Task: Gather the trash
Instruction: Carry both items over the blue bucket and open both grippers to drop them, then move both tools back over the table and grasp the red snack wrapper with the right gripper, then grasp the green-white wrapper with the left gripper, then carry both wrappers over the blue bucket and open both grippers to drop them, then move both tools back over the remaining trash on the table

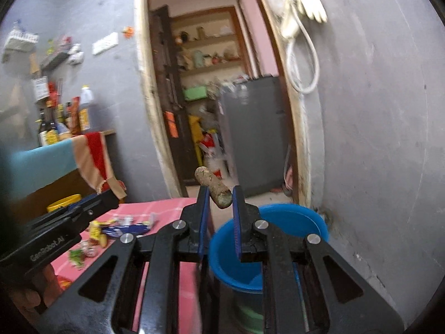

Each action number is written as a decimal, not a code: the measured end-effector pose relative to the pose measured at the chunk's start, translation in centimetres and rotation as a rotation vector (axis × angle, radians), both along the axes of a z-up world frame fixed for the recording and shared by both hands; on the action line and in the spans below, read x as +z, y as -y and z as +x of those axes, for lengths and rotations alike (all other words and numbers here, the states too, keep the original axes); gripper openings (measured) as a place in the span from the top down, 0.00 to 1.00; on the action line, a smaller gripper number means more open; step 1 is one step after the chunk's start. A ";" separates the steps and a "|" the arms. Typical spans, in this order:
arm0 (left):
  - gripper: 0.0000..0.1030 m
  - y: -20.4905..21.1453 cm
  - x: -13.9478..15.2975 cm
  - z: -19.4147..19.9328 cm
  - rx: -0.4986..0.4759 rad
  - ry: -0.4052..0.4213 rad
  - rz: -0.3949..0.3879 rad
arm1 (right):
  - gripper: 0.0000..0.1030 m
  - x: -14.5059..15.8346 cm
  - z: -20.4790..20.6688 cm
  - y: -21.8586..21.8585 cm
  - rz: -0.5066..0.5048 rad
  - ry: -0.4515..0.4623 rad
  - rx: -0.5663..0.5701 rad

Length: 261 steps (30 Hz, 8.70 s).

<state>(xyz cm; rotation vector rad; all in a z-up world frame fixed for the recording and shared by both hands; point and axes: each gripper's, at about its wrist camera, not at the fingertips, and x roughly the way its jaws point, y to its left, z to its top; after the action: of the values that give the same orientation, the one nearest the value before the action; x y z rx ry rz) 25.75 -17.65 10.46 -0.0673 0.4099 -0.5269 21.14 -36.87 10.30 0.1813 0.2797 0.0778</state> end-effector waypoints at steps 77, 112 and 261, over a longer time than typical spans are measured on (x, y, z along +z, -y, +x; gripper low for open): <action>0.02 -18.8 -3.3 -17.6 0.404 0.199 0.035 | 0.00 0.5 -12.3 -11.7 -0.076 0.238 0.179; 0.02 -26.6 -8.6 -13.6 0.613 -0.141 0.108 | 0.13 -8.2 -1.4 -23.4 -0.100 -0.462 0.528; 0.02 -12.4 1.7 -1.1 0.471 0.202 -0.035 | 0.00 2.1 3.5 -3.9 0.020 0.297 0.099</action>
<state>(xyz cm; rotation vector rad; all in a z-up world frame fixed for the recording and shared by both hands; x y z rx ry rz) 24.67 -5.24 12.13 -0.1390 0.1769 -0.0743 24.62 -33.00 12.36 0.1737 -0.0084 0.2034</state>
